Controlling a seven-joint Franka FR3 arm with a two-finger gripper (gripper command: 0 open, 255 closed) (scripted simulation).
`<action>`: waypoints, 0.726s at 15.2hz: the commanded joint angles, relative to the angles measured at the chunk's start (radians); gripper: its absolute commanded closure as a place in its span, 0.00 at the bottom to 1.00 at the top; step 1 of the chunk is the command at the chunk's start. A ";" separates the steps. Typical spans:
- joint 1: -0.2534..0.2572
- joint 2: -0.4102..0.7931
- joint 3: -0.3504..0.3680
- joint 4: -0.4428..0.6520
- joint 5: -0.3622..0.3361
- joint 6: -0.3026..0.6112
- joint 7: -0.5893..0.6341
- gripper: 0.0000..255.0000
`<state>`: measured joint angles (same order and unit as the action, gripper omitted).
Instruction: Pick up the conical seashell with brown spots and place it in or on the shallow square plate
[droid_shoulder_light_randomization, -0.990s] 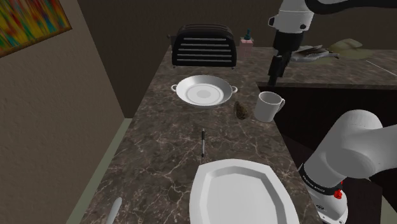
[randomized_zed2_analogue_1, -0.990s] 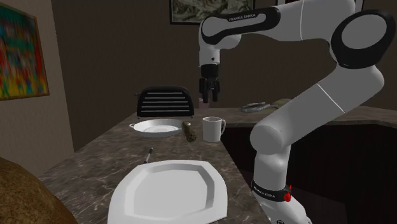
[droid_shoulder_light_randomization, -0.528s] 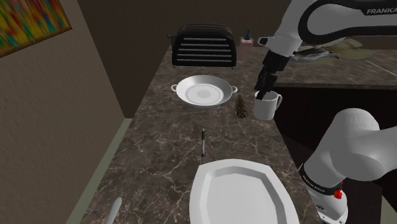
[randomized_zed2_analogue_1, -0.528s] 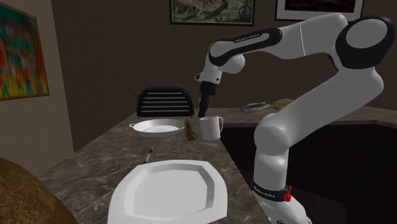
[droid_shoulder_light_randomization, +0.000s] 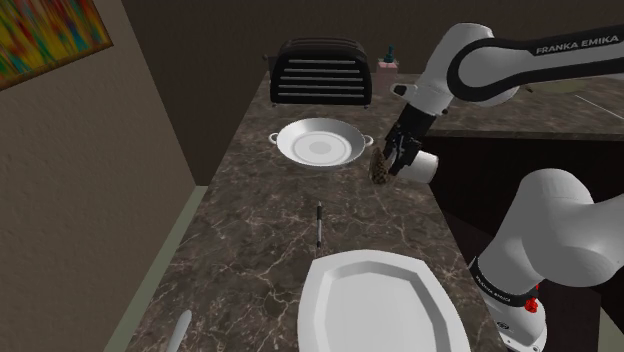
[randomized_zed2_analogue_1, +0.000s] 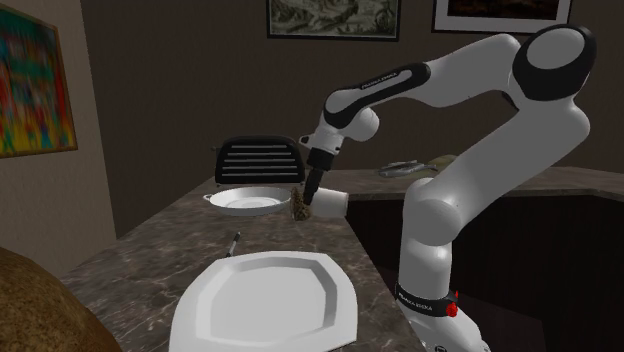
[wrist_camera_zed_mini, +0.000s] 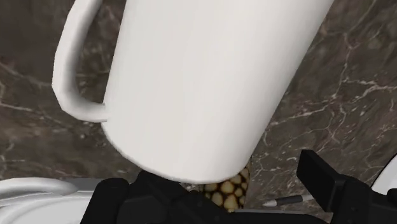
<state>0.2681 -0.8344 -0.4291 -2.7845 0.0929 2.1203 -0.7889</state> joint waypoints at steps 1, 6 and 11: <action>0.004 0.006 -0.003 -0.020 0.002 -0.002 -0.004 0.00; 0.006 0.010 -0.003 -0.026 0.004 0.008 -0.005 0.00; 0.006 0.011 -0.003 -0.024 0.004 0.008 -0.006 1.00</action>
<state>0.2746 -0.8271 -0.4310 -2.8036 0.0993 2.1276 -0.7958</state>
